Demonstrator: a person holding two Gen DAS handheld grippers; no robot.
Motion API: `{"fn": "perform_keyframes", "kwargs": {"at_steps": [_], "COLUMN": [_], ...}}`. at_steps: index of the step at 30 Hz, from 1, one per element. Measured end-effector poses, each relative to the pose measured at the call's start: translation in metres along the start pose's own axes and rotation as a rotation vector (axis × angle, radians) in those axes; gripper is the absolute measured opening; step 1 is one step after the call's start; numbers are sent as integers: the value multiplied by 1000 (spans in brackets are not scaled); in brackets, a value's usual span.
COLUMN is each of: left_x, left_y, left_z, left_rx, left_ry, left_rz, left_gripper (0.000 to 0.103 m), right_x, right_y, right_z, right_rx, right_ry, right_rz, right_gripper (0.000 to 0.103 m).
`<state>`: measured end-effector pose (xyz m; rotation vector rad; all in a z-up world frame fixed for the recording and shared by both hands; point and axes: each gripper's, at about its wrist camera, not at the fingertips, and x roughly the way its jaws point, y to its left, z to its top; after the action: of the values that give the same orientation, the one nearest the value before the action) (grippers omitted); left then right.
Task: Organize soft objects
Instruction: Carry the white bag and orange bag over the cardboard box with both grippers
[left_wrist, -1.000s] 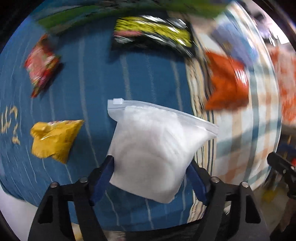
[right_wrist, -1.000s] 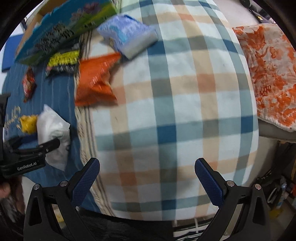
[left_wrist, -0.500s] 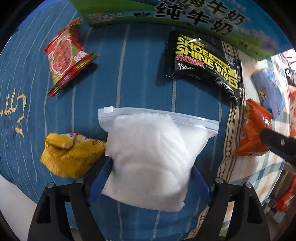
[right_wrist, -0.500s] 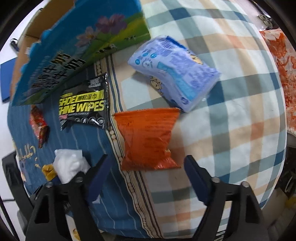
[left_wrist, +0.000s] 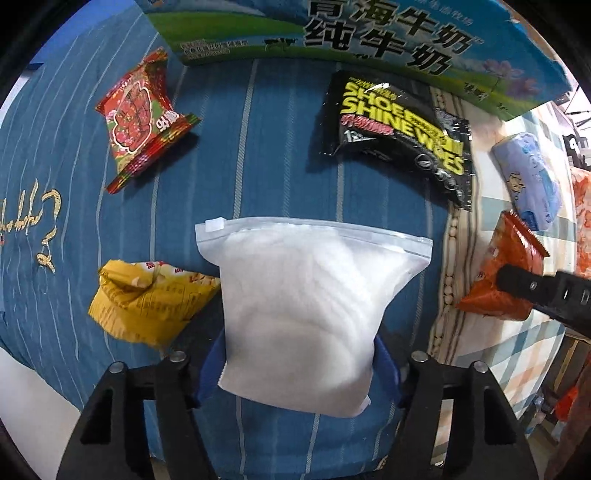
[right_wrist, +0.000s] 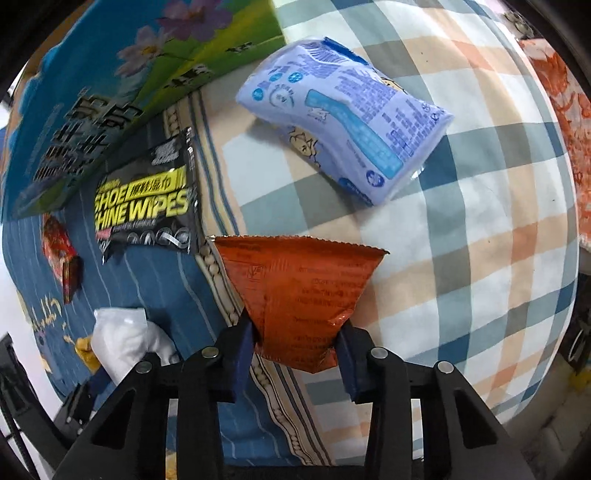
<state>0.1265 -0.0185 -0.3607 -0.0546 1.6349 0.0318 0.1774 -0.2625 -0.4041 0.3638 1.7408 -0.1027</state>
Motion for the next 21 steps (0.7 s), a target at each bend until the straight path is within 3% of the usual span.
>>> {"fn": "perform_keyframes", "kwargs": {"at_steps": [6, 13, 19, 21], "left_x": [-36, -113, -168, -175], "left_y": [-4, 3, 0, -7], "left_z": [-19, -44, -49, -37], "left_rx": [5, 17, 43, 55], "left_ry": [-24, -131, -225, -248], "left_rz": [-33, -44, -42, -39], "left_gripper": [65, 64, 65, 65], "right_x": [-9, -36, -63, -81], "right_y": [14, 30, 55, 45], "right_z": [-30, -62, -69, -71], "right_rx": [-61, -166, -233, -247], "right_ry": [-26, -60, -116, -134], "right_rz": [21, 34, 41, 43], "right_gripper": [40, 39, 39, 39]}}
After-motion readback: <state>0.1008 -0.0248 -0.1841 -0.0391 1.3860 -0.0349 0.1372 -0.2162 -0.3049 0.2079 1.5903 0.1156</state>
